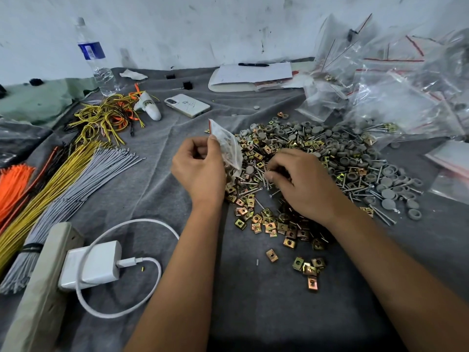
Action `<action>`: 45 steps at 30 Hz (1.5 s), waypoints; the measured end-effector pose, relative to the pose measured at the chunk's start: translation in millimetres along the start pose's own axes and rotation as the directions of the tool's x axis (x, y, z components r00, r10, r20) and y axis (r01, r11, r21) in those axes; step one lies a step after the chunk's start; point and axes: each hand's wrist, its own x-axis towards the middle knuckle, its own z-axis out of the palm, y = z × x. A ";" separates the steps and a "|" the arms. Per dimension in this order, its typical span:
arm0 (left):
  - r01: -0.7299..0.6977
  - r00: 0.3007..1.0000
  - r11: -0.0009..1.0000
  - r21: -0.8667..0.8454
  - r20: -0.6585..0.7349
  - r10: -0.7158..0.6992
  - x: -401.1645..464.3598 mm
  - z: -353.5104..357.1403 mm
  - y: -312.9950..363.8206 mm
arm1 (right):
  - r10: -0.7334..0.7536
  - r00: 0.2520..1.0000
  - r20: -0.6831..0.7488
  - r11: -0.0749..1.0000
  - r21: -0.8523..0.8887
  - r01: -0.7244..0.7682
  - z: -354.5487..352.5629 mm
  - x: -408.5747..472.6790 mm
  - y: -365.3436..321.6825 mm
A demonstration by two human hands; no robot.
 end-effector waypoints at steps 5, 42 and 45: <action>0.015 0.998 0.999 -0.035 -0.068 -0.018 5.9 -4.2 1.5 | -0.004 0.997 0.078 1.000 -0.022 0.005 5.9 0.3 -1.4; 0.026 0.999 0.997 -0.068 -0.022 -0.028 4.2 -3.6 2.6 | 0.007 0.998 0.062 0.967 0.253 -0.023 6.9 -2.2 -6.9; 0.028 0.999 0.998 -0.062 -0.026 -0.030 4.3 -3.4 1.7 | 0.022 0.997 0.074 0.940 0.339 -0.046 7.5 -2.6 -5.7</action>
